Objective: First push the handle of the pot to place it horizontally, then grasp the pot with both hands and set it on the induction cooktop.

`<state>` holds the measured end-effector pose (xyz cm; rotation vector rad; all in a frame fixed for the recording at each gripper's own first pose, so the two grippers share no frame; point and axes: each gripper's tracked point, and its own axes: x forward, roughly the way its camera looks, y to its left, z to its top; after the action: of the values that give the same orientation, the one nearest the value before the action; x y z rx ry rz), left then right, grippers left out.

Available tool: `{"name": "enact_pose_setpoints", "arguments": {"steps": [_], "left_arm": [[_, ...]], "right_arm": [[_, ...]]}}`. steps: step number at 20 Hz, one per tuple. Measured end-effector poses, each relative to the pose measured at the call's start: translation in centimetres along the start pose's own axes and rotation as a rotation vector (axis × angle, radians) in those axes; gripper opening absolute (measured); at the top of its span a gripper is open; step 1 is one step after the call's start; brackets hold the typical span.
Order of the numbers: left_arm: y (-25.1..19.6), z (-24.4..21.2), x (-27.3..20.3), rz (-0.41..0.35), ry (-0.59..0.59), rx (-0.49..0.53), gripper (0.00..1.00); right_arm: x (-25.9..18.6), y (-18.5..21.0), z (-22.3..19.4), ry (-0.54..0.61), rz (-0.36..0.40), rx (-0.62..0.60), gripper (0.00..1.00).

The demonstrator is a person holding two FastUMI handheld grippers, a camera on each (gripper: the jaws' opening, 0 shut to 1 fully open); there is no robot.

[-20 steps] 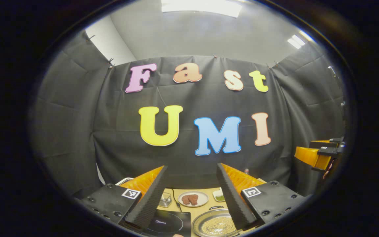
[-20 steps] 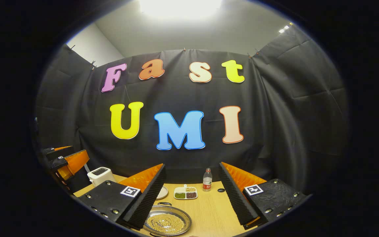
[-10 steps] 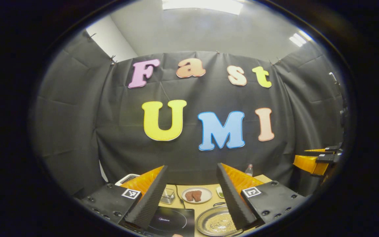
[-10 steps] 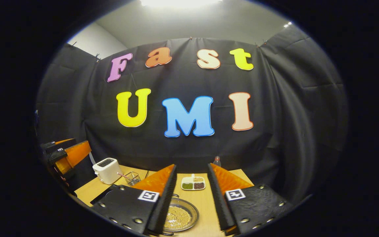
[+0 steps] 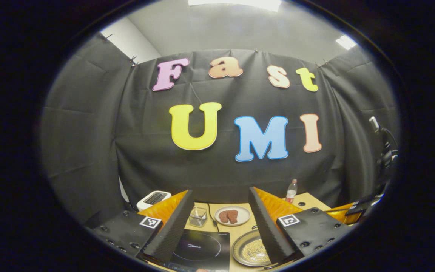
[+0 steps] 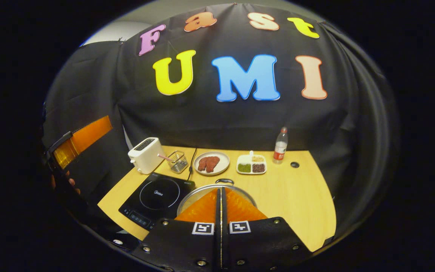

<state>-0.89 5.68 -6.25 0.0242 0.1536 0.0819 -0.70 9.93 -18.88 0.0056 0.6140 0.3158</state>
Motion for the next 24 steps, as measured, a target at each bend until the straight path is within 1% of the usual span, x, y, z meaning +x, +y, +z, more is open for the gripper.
{"name": "enact_pose_setpoints", "arguments": {"steps": [4,5,7,8,11,13,14,18,22,24], "left_arm": [[1.6,-1.6,-0.3,0.033,0.039,-0.003,0.93],[1.9,-1.9,-0.4,0.041,0.045,-0.004,1.0],[2.7,-2.5,-0.9,0.057,0.06,-0.007,0.95],[2.9,-3.0,-1.0,0.065,0.07,-0.009,0.93],[4.0,-3.9,-1.3,0.088,0.095,-0.011,0.93],[4.7,-4.5,-1.6,0.103,0.11,-0.018,1.0],[4.9,-4.7,-1.6,0.109,0.115,-0.021,1.0],[5.9,-5.2,-1.8,0.133,0.137,-0.025,1.0],[6.7,-5.8,-2.4,0.157,0.157,-0.018,0.93],[7.1,-6.2,-2.6,0.169,0.169,-0.016,0.93]], "right_arm": [[1.8,2.0,-5.1,0.21,0.08,0.025,0.01],[2.1,2.6,-6.4,0.262,0.1,0.034,0.01],[3.0,3.7,-8.7,0.354,0.142,0.072,0.01],[3.4,4.2,-9.5,0.391,0.158,0.088,0.01],[4.1,5.9,-11.9,0.49,0.21,0.141,0.01],[5.0,6.7,-13.6,0.546,0.23,0.157,0.01],[5.2,7.2,-14.5,0.578,0.242,0.166,0.01],[6.4,8.5,-17.7,0.67,0.253,0.173,0.01],[7.4,9.2,-20.0,0.729,0.245,0.182,0.0],[8.0,9.1,-21.1,0.753,0.231,0.186,0.01]]}}
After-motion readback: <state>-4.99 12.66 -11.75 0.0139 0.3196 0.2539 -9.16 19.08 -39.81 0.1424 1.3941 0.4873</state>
